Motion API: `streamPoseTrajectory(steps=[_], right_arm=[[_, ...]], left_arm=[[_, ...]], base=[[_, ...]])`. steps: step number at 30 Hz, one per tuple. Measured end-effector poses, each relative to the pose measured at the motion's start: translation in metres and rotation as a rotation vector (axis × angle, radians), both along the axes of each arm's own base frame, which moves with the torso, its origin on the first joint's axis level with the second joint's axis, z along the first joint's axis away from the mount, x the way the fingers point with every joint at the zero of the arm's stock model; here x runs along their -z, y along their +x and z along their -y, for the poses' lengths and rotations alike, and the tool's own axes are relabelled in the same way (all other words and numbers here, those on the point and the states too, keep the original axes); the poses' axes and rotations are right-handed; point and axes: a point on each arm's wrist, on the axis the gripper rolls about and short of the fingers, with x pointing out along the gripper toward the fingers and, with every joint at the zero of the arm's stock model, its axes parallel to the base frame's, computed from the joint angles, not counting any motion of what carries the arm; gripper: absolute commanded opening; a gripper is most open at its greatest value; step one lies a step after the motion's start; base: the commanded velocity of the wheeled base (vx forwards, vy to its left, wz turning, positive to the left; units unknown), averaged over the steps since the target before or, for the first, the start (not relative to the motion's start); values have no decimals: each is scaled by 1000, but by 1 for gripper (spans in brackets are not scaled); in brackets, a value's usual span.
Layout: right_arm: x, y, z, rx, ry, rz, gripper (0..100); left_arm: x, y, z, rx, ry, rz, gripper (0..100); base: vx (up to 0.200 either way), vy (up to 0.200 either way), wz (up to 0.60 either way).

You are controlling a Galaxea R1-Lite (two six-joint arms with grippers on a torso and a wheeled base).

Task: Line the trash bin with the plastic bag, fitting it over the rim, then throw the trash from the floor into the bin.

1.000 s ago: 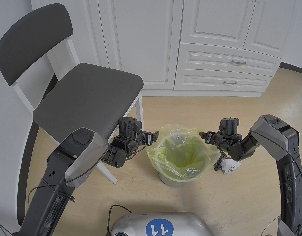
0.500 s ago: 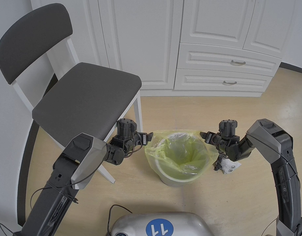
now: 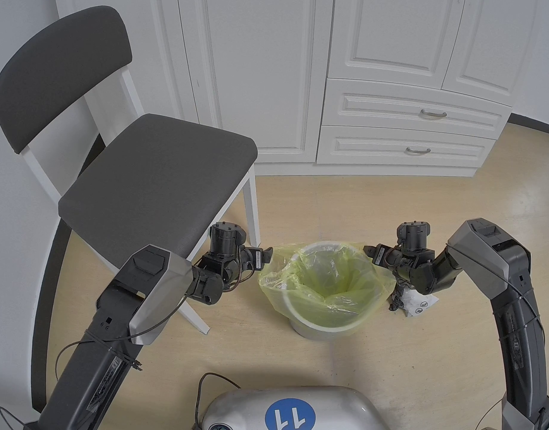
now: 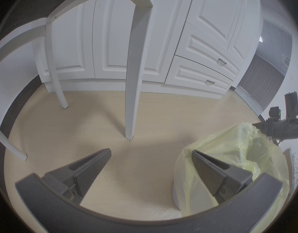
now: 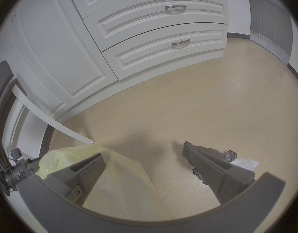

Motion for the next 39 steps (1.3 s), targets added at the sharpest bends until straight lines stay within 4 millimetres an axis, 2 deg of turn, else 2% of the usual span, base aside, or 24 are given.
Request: streamPoseTrajectory(steps=[6, 18, 27, 34, 39], right_arm=[[-13, -2, 3, 3, 10, 13, 100], [-65, -25, 8, -16, -30, -10, 100], [-63, -34, 10, -73, -82, -60, 100], [-60, -41, 21, -187, -9, -112, 100], [-66, -50, 31, -217, 57, -228, 100]], left_arm=[[-9, -14, 2, 0, 46, -30, 100], [-40, -44, 12, -15, 148, -21, 100], [-50, -57, 7, -12, 148, -16, 100], [-55, -62, 2, 8, 142, -20, 100], [-63, -65, 2, 21, 135, -18, 100]], base=[[0, 0, 0], [0, 0, 0], [0, 0, 0], [0, 0, 0], [0, 0, 0]])
